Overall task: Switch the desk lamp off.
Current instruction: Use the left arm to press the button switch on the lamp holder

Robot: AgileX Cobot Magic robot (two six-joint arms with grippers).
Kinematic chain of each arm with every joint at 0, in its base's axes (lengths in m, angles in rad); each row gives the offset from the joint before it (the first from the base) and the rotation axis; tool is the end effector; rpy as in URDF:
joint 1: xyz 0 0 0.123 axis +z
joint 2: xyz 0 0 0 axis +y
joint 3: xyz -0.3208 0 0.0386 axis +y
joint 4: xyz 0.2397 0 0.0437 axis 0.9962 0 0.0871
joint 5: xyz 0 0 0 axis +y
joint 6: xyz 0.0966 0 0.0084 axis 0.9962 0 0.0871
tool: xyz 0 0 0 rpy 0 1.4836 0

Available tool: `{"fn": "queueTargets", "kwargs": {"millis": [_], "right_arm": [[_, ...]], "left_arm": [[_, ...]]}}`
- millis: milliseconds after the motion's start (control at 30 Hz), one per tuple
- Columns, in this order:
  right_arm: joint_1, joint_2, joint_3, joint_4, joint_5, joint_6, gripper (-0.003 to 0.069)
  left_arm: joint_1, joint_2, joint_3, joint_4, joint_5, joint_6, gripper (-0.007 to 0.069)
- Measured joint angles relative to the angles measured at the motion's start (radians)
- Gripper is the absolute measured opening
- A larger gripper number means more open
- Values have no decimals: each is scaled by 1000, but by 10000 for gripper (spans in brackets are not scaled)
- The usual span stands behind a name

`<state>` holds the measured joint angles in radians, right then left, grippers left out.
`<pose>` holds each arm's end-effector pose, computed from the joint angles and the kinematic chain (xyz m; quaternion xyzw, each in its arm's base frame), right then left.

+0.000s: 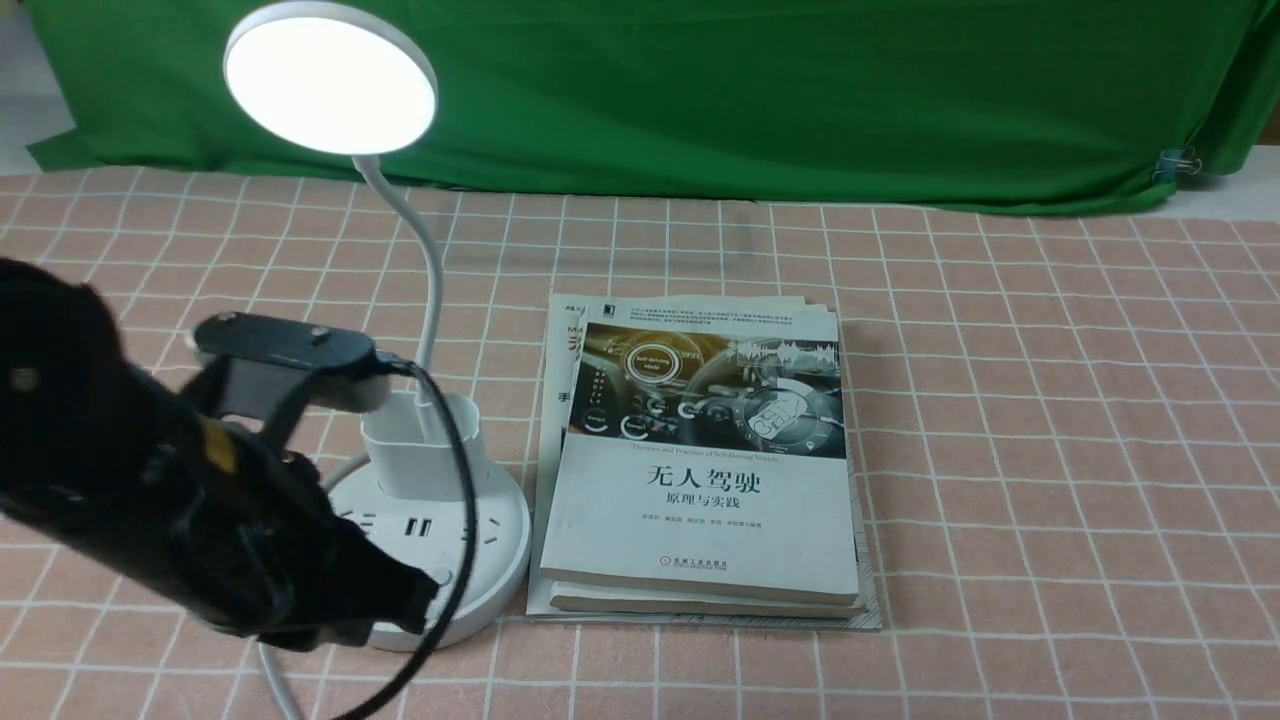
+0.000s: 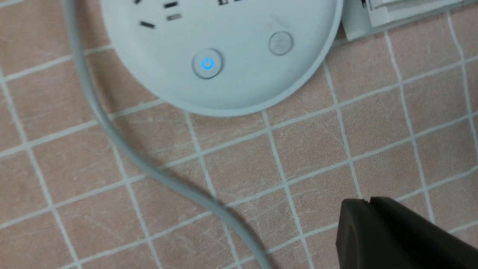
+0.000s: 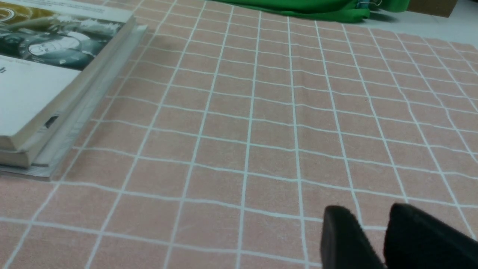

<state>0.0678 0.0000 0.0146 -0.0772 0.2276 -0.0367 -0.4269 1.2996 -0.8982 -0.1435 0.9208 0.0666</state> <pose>0.0154 -0.0007 0.1868 -0.0625 0.7569 -0.0210 0.6502 0.1967 -0.1016 0.2982 0.2080 0.9617 -0.0924 0.1526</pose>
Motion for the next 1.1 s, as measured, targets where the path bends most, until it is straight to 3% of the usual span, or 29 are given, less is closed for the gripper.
{"fn": "queueTargets", "kwargs": {"millis": [267, 533, 1100], "right_arm": [[0, 0, 0, 0, 0, 0, 240], [0, 0, 0, 0, 0, 0, 240], [0, 0, 0, 0, 0, 0, 240]], "left_arm": [[-12, 149, -81, 70, 19, 0, 5], [13, 263, -137, 69, -69, 0, 5], [24, 452, -284, 61, 25, 0, 5]]}}
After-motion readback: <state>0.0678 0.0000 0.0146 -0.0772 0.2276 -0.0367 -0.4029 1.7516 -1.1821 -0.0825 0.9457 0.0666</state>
